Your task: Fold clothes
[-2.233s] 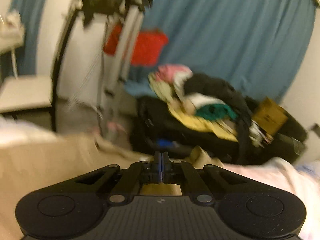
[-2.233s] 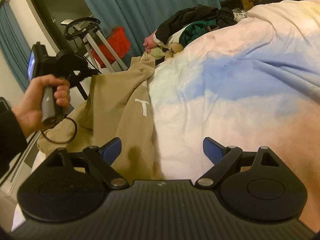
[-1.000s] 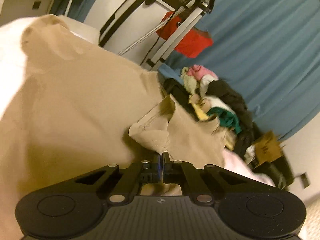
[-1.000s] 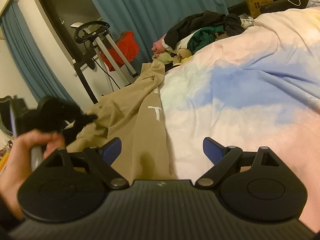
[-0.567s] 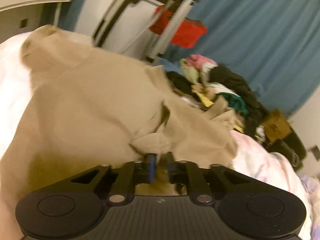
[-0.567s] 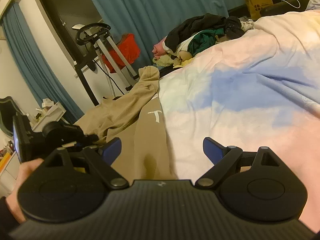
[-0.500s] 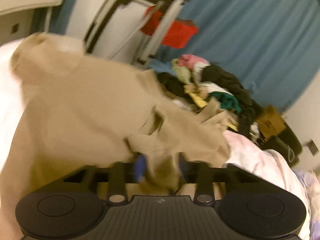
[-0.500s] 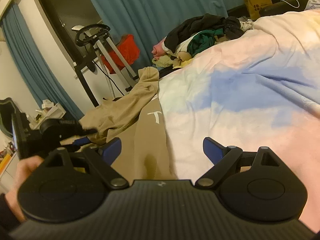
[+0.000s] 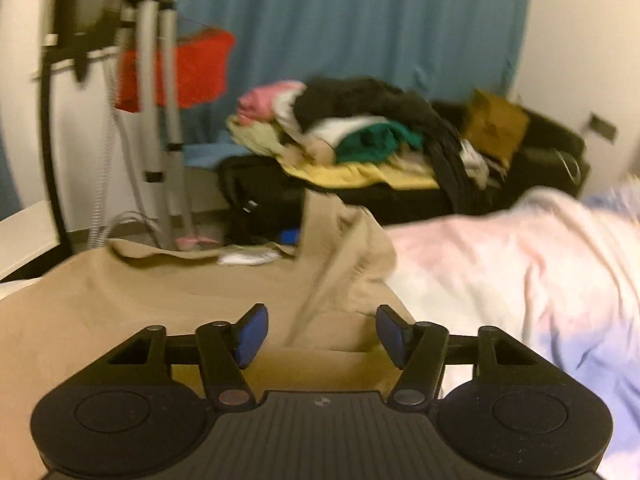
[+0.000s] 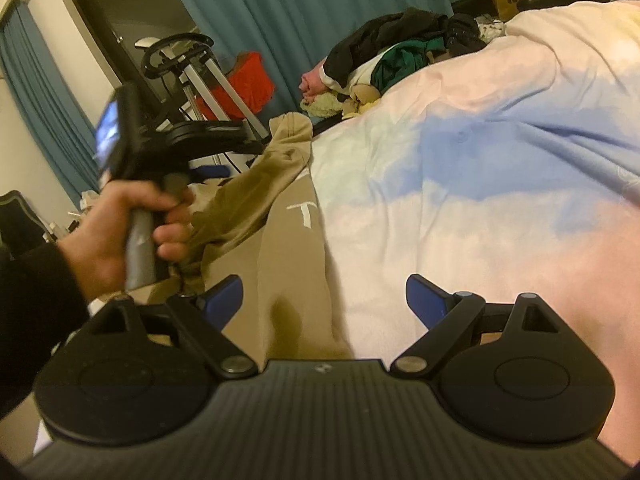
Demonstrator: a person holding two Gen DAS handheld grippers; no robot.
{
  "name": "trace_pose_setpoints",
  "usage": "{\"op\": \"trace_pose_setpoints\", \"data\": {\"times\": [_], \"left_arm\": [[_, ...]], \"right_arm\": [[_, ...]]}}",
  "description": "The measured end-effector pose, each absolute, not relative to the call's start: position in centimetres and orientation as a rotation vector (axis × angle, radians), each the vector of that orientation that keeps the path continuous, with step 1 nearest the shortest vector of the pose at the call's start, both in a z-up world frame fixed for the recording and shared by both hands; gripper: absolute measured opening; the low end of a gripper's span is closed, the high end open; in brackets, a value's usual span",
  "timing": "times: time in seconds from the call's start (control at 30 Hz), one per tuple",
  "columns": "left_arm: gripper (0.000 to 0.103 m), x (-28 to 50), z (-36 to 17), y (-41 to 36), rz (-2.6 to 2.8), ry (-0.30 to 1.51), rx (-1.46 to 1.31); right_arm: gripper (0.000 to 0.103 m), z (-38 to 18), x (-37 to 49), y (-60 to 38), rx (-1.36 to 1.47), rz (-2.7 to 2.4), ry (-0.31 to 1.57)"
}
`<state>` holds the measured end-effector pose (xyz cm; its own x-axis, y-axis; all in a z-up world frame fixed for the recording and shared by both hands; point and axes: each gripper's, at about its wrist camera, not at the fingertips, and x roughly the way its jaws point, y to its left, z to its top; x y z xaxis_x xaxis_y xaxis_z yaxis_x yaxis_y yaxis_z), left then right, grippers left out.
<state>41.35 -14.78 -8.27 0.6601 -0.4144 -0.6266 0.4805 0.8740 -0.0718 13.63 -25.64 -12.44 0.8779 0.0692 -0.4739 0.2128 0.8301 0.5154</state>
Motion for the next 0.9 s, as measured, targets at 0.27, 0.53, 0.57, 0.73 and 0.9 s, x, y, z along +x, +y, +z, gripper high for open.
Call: {"op": "trace_pose_setpoints", "data": {"times": [0.27,0.53,0.57,0.73,0.9], "left_arm": [[0.005,44.0,-8.4,-12.3,-0.472,0.671,-0.065],[0.013,45.9,-10.3,-11.5,-0.114,0.686,0.075],[0.016,45.7,-10.5,-11.2,-0.118,0.682,0.054],[0.061,42.0,-8.7,-10.3,-0.157,0.649,0.047],[0.076,32.2,-5.4,-7.9,-0.239,0.583,0.046]], "right_arm": [[0.09,-12.8,14.0,-25.5,0.594,-0.073,0.514],[0.09,-12.5,13.8,-25.1,0.554,-0.083,0.506],[0.09,-12.4,13.8,-25.1,0.547,-0.082,0.504],[0.09,-12.0,13.8,-25.0,0.53,-0.075,0.489],[0.09,-10.9,13.2,-24.5,0.504,-0.057,0.457]]}}
